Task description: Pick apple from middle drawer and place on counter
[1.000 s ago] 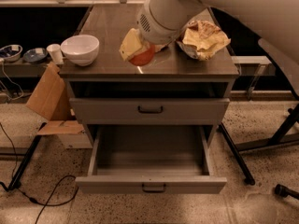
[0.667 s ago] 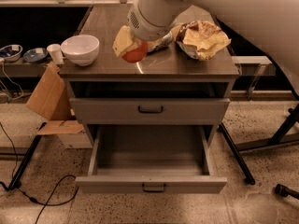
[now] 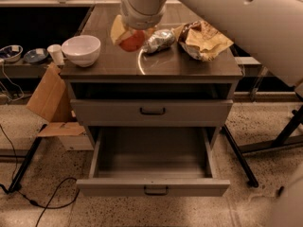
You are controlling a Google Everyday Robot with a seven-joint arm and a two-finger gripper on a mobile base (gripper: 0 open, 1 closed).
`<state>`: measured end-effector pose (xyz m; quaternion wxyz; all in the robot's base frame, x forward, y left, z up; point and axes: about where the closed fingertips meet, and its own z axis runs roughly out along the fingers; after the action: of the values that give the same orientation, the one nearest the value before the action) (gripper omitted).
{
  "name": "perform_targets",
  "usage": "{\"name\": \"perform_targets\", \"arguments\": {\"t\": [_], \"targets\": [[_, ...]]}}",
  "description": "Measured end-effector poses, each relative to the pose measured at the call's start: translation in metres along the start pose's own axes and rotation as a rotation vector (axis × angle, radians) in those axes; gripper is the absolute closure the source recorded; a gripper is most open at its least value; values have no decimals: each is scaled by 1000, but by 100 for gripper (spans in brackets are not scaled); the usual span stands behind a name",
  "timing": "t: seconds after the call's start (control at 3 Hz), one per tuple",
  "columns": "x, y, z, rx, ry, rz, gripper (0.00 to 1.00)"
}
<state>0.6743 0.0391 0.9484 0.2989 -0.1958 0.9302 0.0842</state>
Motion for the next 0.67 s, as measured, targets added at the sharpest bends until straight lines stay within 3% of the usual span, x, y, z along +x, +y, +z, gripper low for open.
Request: {"name": "perform_targets", "arguments": {"t": [0.67], "targets": [[-2, -29, 27, 69, 39, 147, 100]]}}
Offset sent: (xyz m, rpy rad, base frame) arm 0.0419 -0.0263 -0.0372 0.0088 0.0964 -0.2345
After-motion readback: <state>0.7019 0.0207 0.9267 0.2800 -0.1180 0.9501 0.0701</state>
